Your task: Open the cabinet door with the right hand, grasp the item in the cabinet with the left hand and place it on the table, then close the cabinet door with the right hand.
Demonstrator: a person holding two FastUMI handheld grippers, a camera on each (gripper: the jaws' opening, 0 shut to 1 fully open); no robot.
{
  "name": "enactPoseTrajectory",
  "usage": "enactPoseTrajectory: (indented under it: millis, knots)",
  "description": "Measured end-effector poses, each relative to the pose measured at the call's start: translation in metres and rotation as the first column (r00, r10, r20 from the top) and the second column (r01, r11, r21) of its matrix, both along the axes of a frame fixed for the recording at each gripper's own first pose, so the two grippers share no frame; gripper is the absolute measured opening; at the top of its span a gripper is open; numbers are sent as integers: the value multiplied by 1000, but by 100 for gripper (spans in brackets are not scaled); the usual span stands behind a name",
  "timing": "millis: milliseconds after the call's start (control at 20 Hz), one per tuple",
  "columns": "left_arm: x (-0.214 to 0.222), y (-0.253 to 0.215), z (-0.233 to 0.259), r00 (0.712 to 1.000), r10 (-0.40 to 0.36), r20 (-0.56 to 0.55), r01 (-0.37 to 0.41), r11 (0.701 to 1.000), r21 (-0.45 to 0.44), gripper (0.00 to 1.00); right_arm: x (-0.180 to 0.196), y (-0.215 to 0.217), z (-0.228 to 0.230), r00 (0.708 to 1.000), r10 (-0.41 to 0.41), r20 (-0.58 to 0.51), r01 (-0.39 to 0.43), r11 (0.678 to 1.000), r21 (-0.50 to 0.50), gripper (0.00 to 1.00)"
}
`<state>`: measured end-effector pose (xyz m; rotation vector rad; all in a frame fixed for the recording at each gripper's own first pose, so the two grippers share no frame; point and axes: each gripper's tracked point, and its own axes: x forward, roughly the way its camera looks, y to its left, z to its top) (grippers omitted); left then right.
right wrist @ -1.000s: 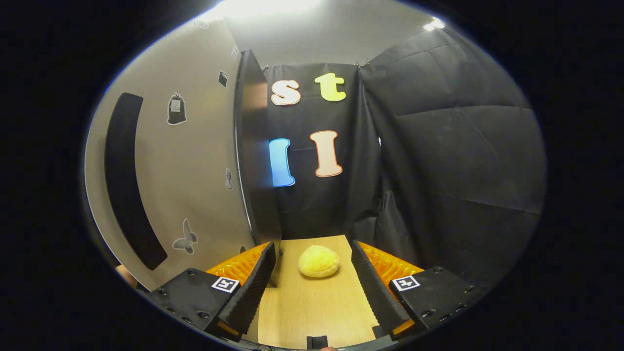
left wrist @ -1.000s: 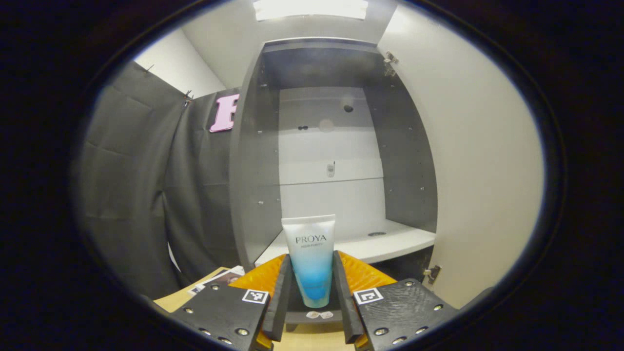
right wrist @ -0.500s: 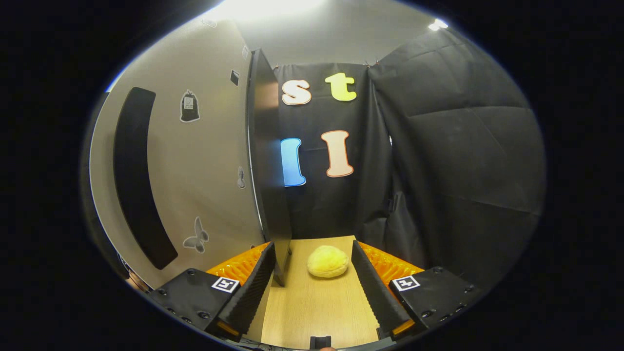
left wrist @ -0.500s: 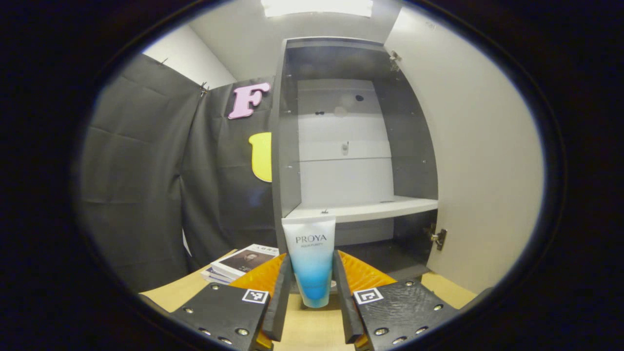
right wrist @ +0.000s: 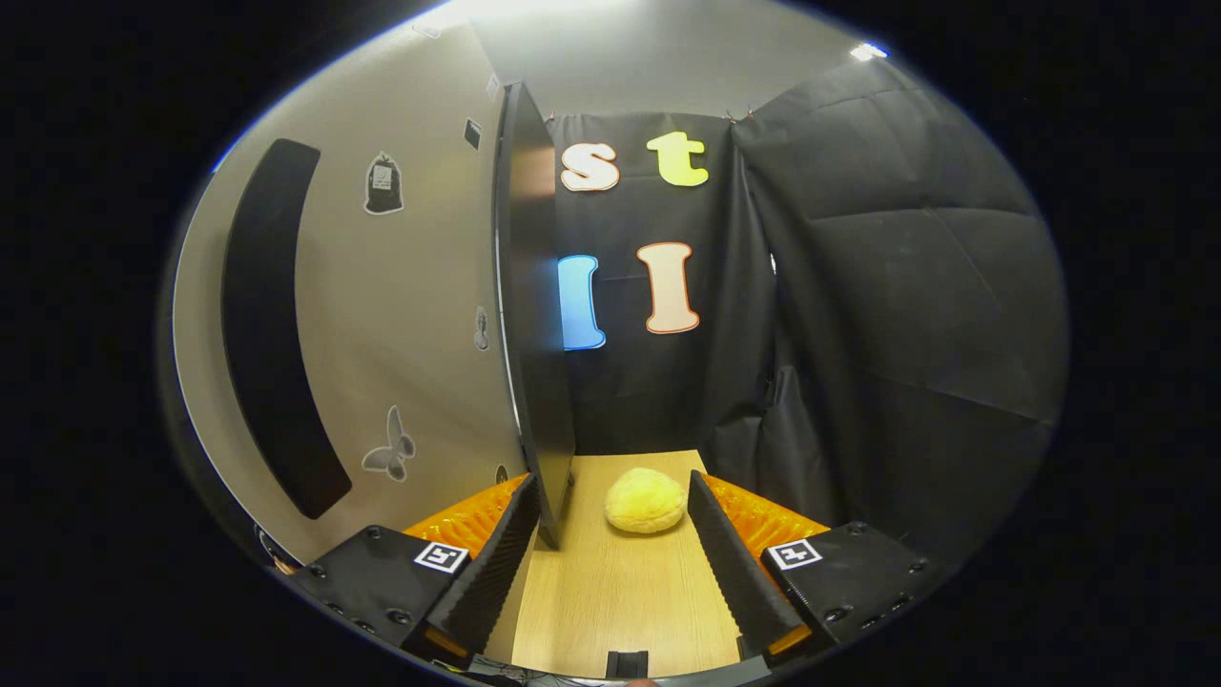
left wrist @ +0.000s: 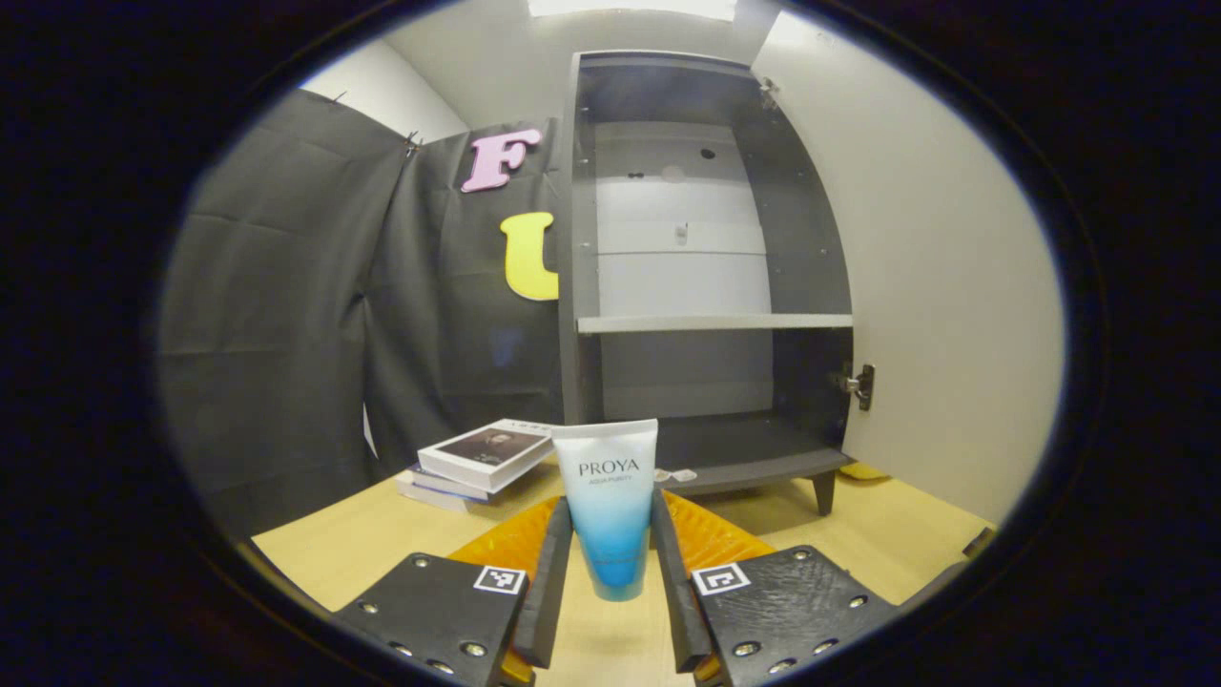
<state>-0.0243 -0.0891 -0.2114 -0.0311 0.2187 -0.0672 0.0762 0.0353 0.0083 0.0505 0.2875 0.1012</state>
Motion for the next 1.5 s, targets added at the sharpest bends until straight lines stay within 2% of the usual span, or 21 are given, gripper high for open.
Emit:
enactPoseTrajectory:
  millis: [150,200,250,800,1200,1250,1300,1350,1500]
  knots:
    - [-12,5,-25,1000,8,-30,-7,1000,1,48,-2,6,-6,1000,17,-20,-17,1000,-10,98]
    - [-15,6,-32,999,11,-40,-11,1000,0,49,-2,8,-8,1000,19,-25,-19,1000,-12,93]
    - [-17,6,-39,999,11,-52,-11,1000,-1,49,-2,9,-9,999,21,-28,-21,1000,-12,98]
    - [-43,4,-105,990,13,-141,-10,1000,22,49,-8,7,-28,996,18,-83,-20,1000,-21,98]
    - [-53,4,-105,991,39,-125,-35,999,35,50,-6,15,-32,995,48,-93,-52,998,-40,98]
    - [-55,4,-105,991,39,-130,-34,999,36,49,-6,15,-33,994,51,-93,-55,998,-36,93]
    - [-57,4,-107,990,40,-136,-35,999,38,50,-6,17,-34,994,55,-94,-58,998,-31,98]
    - [-58,3,-108,989,38,-140,-33,999,39,50,-7,16,-35,994,56,-95,-59,998,-27,93]
    - [-64,-1,-112,987,31,-159,-24,999,46,50,-8,11,-37,994,48,-96,-50,999,-20,93]
